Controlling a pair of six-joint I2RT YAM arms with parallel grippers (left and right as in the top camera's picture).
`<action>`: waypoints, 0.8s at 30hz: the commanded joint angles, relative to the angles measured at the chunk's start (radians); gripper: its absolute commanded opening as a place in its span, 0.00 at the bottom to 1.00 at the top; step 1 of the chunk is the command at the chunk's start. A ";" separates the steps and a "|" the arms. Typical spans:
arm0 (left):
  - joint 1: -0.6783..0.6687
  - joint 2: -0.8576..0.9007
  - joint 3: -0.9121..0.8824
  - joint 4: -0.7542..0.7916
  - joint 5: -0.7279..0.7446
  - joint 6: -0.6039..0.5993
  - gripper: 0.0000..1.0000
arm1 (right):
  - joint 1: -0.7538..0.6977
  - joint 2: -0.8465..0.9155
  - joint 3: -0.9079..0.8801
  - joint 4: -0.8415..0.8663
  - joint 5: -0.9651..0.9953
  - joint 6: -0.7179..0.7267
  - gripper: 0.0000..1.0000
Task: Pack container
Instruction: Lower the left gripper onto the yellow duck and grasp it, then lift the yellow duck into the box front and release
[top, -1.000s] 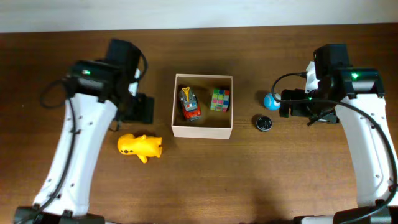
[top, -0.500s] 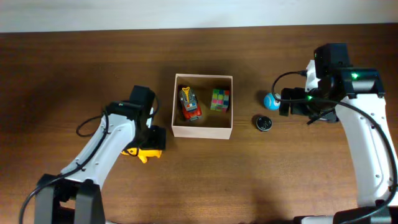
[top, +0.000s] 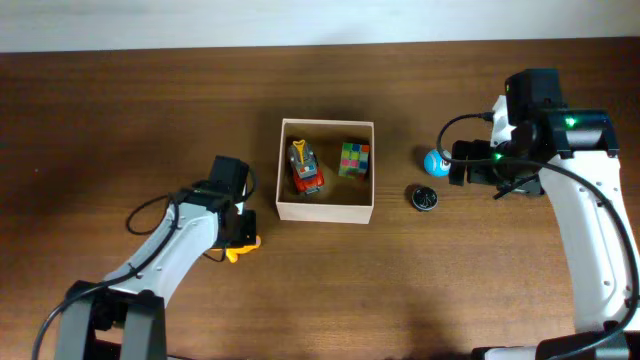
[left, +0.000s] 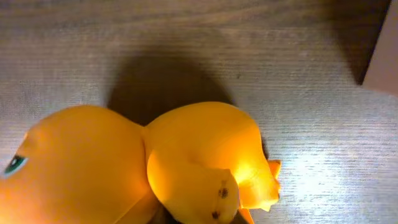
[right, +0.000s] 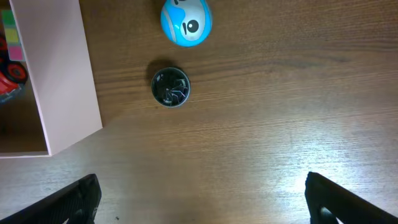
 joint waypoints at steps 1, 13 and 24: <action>0.000 -0.024 0.043 -0.074 0.011 0.001 0.02 | -0.008 -0.016 0.012 0.003 0.005 0.007 0.98; -0.073 -0.166 0.563 -0.373 0.019 0.000 0.02 | -0.008 -0.016 0.012 0.004 0.005 0.007 0.99; -0.273 0.013 0.582 -0.008 0.019 -0.105 0.02 | -0.008 -0.016 0.012 0.010 0.004 0.042 0.99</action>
